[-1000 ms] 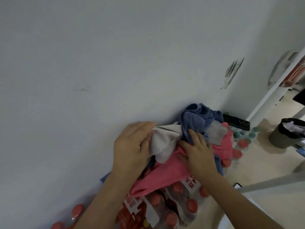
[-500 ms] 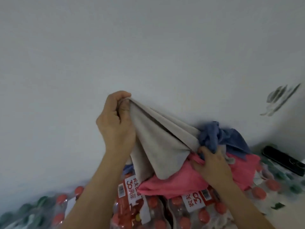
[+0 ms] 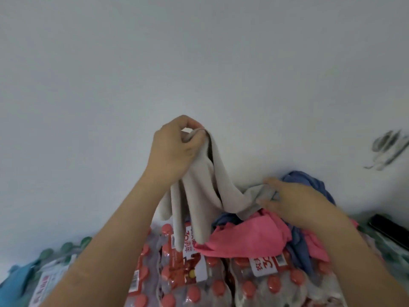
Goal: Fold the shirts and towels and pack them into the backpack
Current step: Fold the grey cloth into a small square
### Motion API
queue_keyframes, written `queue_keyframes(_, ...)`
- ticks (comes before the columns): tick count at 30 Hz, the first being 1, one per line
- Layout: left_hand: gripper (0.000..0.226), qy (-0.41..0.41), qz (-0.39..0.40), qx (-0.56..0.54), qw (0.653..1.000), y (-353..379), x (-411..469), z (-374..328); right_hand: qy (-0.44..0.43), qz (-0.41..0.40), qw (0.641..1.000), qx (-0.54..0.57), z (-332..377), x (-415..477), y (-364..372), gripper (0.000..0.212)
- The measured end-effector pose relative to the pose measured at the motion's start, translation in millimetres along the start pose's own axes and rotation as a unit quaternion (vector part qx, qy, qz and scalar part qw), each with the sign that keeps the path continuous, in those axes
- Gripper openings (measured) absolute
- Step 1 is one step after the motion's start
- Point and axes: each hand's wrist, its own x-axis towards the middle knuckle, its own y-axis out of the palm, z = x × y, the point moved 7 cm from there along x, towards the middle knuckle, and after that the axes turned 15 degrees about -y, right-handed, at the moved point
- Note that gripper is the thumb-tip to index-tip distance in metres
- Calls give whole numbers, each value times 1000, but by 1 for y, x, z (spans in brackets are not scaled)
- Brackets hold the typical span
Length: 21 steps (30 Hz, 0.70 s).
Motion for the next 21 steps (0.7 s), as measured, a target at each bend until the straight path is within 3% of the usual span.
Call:
queue_keyframes(2,11,34,47,-13,998,3,-14,-6,-64,-65,989,113,51,12,1,71)
queue_keyframes(3,12,52,57,-26,997,-1,-20,-9,-86,-92,979,159,67,21,11,70)
queue_keyframes(7,12,74,15,-123,990,-57,-27,-7,-42,-299,946,117,80,44,26,29)
queue_keyframes(9,11,63,-16,-165,984,-99,-24,8,-13,-415,904,103,85,34,7,24)
queue_keyframes(11,12,35,-18,-201,979,-132,-19,31,-44,-476,872,106,106,25,-16,24)
queue_keyframes(13,17,-15,9,-238,971,-154,-15,61,-100,-484,858,141,140,21,-35,25)
queue_keyframes(16,22,-71,49,-201,976,-168,-15,99,-143,-414,861,258,192,17,-49,18)
queue_keyframes(18,24,-83,100,-194,972,-171,-19,114,-143,-332,880,306,220,13,-42,11)
queue_keyframes(21,21,-98,215,-272,933,-174,-30,125,-120,-222,935,248,239,6,-20,15)
